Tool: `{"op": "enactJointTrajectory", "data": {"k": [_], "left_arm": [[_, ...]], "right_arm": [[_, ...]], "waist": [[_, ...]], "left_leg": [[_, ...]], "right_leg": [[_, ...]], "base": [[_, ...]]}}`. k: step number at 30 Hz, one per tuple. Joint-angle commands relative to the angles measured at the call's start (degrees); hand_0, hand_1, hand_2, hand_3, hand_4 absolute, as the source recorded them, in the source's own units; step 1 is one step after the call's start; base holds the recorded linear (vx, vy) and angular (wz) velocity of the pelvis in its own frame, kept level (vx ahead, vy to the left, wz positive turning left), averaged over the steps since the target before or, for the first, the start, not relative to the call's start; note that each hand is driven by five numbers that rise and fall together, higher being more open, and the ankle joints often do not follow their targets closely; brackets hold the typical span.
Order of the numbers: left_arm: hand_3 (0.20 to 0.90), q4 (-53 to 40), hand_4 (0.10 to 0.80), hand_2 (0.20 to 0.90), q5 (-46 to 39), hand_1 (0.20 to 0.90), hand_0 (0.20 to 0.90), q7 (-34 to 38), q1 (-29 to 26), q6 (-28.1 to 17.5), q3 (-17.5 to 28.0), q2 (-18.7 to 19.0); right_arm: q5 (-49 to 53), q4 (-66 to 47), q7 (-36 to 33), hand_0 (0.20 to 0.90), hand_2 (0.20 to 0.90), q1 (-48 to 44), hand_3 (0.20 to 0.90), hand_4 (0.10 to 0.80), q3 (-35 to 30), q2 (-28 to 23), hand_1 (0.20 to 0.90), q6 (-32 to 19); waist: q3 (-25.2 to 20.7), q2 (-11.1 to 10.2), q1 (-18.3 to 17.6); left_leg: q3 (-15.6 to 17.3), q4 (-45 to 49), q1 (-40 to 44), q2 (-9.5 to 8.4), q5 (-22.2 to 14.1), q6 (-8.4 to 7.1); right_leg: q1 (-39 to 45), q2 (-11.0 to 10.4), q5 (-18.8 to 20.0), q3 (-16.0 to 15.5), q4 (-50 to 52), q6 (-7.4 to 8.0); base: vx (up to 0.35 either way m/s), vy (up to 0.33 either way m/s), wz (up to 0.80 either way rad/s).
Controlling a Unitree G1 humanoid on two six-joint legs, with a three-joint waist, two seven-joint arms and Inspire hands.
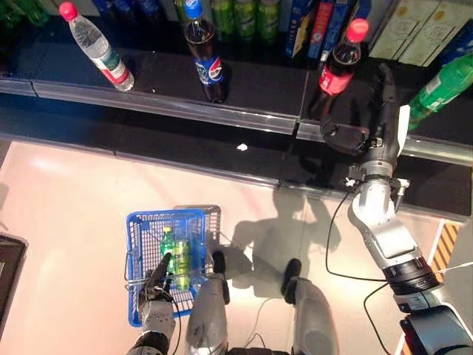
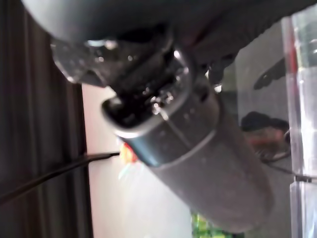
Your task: Pick up the drink and place into the basket.
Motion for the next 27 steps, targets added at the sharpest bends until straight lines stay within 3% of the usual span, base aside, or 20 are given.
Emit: {"op": "enactJointTrajectory", "data": {"k": [1,13,27], "left_arm": [[0.200,-4.1,0.100,0.300,0.4,0.300,0.300,0.1,5.0,-4.6,-1.7,3.8],[0.200,-5.8,0.100,0.300,-1.6,0.300,0.300,-0.5,4.6,-4.3,-2.7,3.6],[0.200,-7.0,0.100,0.300,-1.5,0.300,0.300,-0.1,4.4,-3.0,-3.8,5.0]], "right_arm": [[-3.5,-4.2,-4.3,0.900,0.900,-9.3,0.900,0.800,-2.1,-0.3,0.900,-3.6],[-2.9,-1.9,-6.6,0.900,0.900,-15.6,0.900,0.800,-2.0,-2.0,0.900,-1.1],[11.7,4.1,-1.7,0.900,0.900,-21.8,0.900,0.800,-1.1,-2.4,0.900,2.8]], "waist": [[-0.9,-0.6,-0.5],[0.3,1.1,0.1],[0.3,1.5,1.8]], "left_leg": [[-4.9,7.1,-1.5,-0.31,1.5,-0.51],[-5.4,7.6,-5.3,-1.56,3.5,-0.37],[-5.9,7.8,-9.5,-2.06,3.8,-0.06]], "right_leg": [[2.3,-0.3,2.7,0.9,-3.5,0.77],[-1.6,-0.1,2.6,1.3,-2.6,0.15],[-6.0,-0.2,1.9,1.2,-0.6,-0.16]], "base": [[0.000,0.000,0.00],[0.001,0.001,0.00],[0.016,-0.002,0.01]]}}
